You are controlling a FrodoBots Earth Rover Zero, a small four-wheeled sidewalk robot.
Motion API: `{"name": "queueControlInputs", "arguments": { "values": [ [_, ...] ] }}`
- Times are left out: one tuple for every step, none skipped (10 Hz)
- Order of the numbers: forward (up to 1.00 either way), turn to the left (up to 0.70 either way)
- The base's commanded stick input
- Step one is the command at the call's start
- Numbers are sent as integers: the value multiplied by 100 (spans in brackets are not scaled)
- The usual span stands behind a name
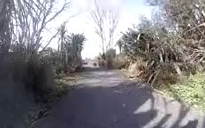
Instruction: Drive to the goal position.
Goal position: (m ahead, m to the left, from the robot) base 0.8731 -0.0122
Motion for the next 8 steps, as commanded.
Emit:
{"name": "queueControlInputs", "arguments": {
  "values": [
    [45,-27],
    [45,-27],
    [45,-27],
    [45,-25],
    [45,-20],
    [45,-14],
    [45,-8],
    [45,-3]
  ]
}}
